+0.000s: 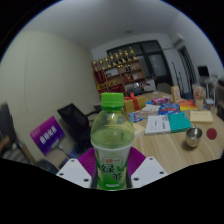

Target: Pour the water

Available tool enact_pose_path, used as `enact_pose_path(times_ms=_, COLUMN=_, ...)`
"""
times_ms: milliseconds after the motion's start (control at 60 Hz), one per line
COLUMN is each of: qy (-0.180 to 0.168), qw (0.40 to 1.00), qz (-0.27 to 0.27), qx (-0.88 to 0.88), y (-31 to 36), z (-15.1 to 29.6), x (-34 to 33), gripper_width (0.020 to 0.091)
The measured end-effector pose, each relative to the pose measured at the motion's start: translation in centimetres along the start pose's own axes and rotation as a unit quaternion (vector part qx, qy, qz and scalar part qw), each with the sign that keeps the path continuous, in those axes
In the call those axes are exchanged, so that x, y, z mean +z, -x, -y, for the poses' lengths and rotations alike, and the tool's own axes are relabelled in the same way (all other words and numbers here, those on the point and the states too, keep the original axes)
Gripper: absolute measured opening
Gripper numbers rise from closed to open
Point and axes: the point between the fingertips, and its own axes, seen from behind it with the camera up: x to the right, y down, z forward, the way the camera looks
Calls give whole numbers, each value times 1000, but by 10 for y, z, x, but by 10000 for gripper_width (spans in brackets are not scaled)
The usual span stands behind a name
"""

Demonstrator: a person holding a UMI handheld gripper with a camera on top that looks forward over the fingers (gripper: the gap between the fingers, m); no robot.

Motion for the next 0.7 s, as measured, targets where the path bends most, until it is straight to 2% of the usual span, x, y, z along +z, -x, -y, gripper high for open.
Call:
enact_pose_path(times_ms=133, qy=-26, qw=981, qz=36, qx=188, y=-28, z=66, x=6, gripper_width=389)
enact_pose_path(times_ms=233, qy=-35, qw=921, qz=58, qx=383, y=-71, z=98, x=10, gripper_width=387)
enact_pose_path(times_ms=250, qy=-39, qw=907, qz=49, qx=417, y=-66, z=106, x=3, gripper_width=386)
enact_pose_path(times_ms=400, qy=-38, qw=760, qz=86, qx=643, y=-132, z=99, x=25, gripper_width=386)
enact_pose_path(times_ms=567, qy=-50, qw=598, qz=146, qx=786, y=-143, z=107, x=27, gripper_width=389)
enact_pose_path(times_ms=700, qy=-64, qw=555, qz=150, qx=816, y=-153, z=105, x=27, gripper_width=387)
